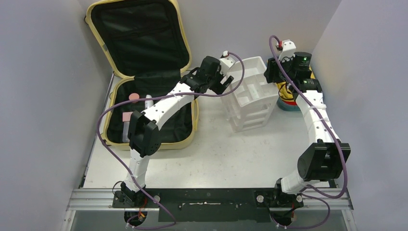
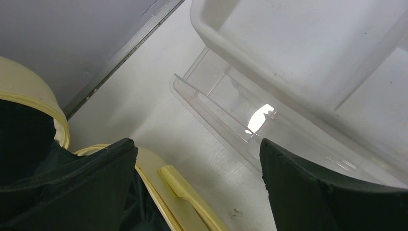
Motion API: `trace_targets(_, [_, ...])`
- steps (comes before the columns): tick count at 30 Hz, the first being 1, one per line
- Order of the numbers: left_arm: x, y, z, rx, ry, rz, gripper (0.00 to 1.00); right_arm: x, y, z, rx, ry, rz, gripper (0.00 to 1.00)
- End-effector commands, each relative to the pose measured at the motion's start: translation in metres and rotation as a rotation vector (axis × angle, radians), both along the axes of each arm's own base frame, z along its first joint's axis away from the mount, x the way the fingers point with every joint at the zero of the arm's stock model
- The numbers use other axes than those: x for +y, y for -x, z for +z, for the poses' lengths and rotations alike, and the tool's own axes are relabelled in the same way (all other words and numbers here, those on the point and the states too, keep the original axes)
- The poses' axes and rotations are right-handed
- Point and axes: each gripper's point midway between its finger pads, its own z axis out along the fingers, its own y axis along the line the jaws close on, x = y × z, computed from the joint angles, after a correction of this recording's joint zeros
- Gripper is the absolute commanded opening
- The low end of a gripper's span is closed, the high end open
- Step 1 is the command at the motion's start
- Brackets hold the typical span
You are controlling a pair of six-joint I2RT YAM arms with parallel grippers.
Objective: Open, take out, and arrange the luggage
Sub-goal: Open the drawer in the storage box.
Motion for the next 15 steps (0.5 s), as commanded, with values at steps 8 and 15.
trace_targets(8, [0.021, 0.007, 0.005, 0.024, -0.073, 0.035, 0.97, -0.027, -0.007, -0.02, 0.053, 0.119, -0.103, 0.45])
trace_targets(15, [0.043, 0.007, 0.0, 0.04, -0.112, 0.062, 0.97, -0.03, -0.007, -0.029, 0.074, 0.134, -0.116, 0.45])
